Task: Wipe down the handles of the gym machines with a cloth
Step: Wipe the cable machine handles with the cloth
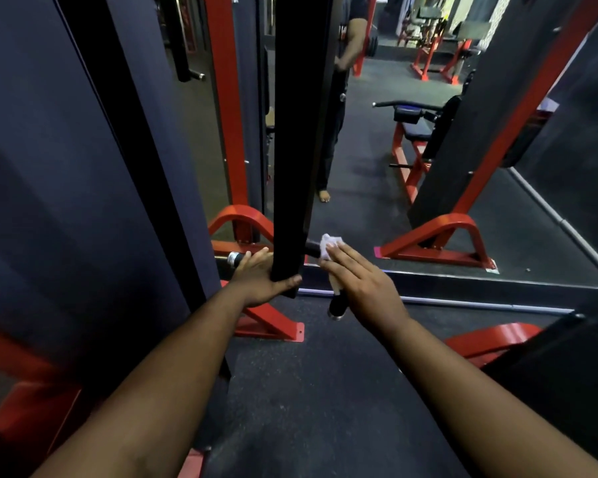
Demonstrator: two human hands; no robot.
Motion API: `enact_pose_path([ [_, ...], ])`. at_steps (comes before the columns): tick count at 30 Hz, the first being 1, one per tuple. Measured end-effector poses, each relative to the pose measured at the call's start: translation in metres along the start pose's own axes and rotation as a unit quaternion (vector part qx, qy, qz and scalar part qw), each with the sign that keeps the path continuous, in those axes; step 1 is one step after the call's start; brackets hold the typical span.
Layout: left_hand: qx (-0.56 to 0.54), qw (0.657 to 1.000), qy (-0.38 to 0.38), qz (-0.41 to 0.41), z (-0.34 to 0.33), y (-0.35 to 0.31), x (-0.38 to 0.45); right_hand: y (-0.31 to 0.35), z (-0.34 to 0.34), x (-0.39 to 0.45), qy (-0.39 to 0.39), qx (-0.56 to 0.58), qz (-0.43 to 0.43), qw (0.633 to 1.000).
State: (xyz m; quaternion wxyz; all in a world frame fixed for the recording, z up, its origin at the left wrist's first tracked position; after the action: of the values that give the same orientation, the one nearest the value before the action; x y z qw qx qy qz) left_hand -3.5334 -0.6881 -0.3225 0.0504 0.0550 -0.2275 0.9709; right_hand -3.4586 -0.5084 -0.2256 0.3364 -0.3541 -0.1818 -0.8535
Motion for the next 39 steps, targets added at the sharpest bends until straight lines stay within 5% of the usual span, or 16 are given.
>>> enact_pose_path([
  [6,0.007,1.000,0.000,0.007,0.002,0.002,0.000,-0.032,0.012,-0.047,-0.070,0.107,-0.194,0.973],
  [10,0.004,1.000,0.009,0.008,0.001,0.002,-0.002,-0.027,0.027,-0.008,-0.131,0.168,-0.241,0.947],
  [18,-0.010,1.000,-0.011,0.005,0.003,0.000,-0.004,-0.007,-0.032,0.041,0.054,-0.023,-0.215,0.975],
  [21,-0.004,1.000,-0.016,0.000,0.005,0.000,-0.004,-0.015,-0.031,0.043,0.045,-0.031,-0.242,0.969],
  [28,0.003,1.000,-0.017,-0.008,0.000,0.001,-0.001,0.014,-0.033,0.001,0.016,-0.190,-0.089,0.977],
  [33,0.001,1.000,0.005,-0.007,0.001,-0.002,-0.004,0.006,-0.029,0.034,0.009,-0.148,-0.110,0.983],
  [37,-0.006,1.000,-0.004,-0.008,0.010,-0.009,-0.008,-0.021,-0.041,0.059,0.166,0.001,-0.267,0.949],
  [39,-0.002,1.000,-0.003,-0.007,0.010,-0.008,-0.007,-0.020,-0.042,0.061,0.162,0.017,-0.277,0.947],
])
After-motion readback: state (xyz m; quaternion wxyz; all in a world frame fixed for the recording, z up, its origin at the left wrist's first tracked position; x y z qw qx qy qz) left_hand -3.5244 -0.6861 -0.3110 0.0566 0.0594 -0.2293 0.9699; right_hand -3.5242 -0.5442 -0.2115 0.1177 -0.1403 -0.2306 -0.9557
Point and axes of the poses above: each hand's wrist, its own x-axis towards the middle knuckle, its own z-axis out of the back of the hand, y = z × x, the point moved 10 cm from there along x, towards the middle knuckle, and after that the axes turned 15 degrees about -y, right-handed, at the moved point
